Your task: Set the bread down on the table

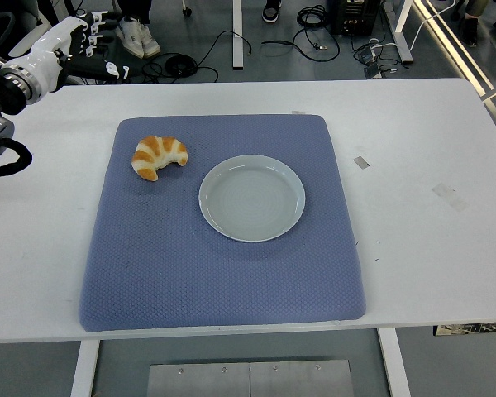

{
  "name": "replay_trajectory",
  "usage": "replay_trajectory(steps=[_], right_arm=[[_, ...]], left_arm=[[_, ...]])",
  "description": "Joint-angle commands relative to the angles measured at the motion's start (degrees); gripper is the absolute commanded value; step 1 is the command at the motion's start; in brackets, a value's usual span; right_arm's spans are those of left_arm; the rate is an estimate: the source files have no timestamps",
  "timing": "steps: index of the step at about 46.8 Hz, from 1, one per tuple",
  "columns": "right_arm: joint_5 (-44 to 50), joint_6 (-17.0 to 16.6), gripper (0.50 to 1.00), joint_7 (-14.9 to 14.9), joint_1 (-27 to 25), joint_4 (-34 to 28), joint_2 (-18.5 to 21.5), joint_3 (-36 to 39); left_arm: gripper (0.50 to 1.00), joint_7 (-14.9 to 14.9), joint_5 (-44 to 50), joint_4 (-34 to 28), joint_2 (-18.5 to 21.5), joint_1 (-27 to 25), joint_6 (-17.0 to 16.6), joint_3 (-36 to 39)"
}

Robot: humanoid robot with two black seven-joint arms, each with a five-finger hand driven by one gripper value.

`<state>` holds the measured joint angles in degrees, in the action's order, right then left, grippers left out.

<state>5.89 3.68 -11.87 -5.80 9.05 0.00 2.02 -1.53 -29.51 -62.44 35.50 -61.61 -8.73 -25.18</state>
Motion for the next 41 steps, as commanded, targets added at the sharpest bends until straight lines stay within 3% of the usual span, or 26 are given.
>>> replay_trajectory(steps=[1, 9, 41], right_arm=[[0.0, 0.0, 1.000, 0.0, 0.0, 0.0, 0.0, 0.0], [0.0, 0.0, 1.000, 0.0, 0.0, 0.0, 0.0, 0.0], [0.0, 0.0, 1.000, 0.0, 0.1, 0.1, 0.0, 0.3]], left_arm=[[0.934, 0.4, 0.6, 0.7, -0.2, 1.8, 1.6, -3.8], [0.934, 1.5, 0.6, 0.9, -0.3, 4.8, 2.4, -8.9], [0.937, 1.9, 4.7, 1.4, 0.4, 5.4, 3.3, -10.5]])
